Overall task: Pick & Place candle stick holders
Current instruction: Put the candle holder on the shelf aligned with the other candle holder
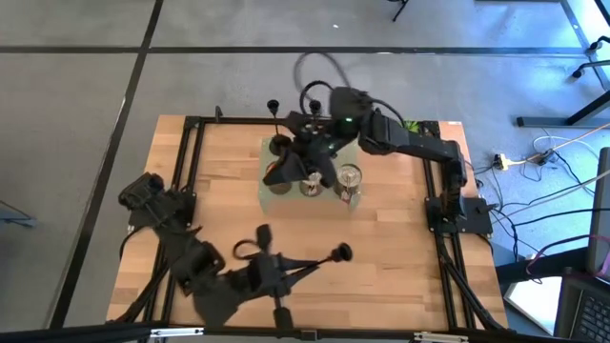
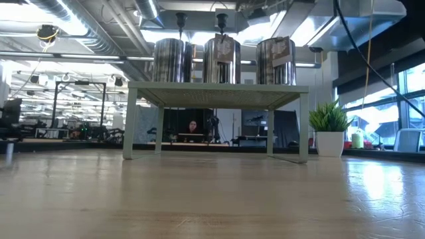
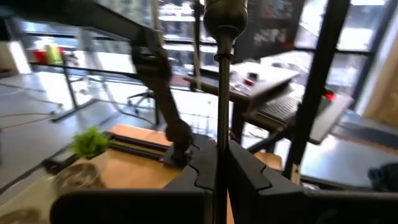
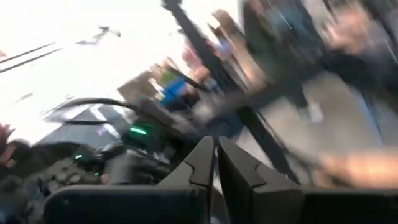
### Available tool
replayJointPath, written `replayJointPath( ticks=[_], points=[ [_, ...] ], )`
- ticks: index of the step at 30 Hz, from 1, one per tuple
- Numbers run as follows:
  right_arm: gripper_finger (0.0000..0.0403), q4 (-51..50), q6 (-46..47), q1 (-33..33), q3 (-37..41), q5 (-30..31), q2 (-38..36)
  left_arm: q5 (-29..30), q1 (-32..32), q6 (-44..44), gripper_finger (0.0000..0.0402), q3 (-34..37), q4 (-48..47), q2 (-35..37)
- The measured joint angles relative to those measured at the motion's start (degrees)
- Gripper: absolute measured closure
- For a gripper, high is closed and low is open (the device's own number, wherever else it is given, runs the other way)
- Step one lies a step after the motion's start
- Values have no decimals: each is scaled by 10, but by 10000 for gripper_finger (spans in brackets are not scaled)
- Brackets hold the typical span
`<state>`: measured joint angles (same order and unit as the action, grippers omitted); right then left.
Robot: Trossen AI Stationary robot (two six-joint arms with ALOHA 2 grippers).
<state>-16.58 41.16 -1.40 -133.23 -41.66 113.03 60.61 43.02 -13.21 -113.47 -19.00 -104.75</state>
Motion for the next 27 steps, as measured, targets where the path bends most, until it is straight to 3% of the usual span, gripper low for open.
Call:
replayJointPath(
  ticks=[7, 12, 15, 22, 27],
  points=[
    [377, 268, -27, 2, 0, 3, -1, 139, 59, -58, 391, 0, -1, 0],
    [377, 448, 11, 14, 0, 8, -1, 289, 107, -73, 391, 0, 0, 0],
    [377, 524, 47, 31, -1, 7, -2, 293, 120, -72, 391, 0, -1, 1],
    [379, 481, -9, 93, 0, 8, -18, 295, 101, -60, 391, -1, 8, 7],
    [380, 305, -123, 143, -1, 39, -46, 295, 77, -34, 391, -1, 13, 15]
  ],
)
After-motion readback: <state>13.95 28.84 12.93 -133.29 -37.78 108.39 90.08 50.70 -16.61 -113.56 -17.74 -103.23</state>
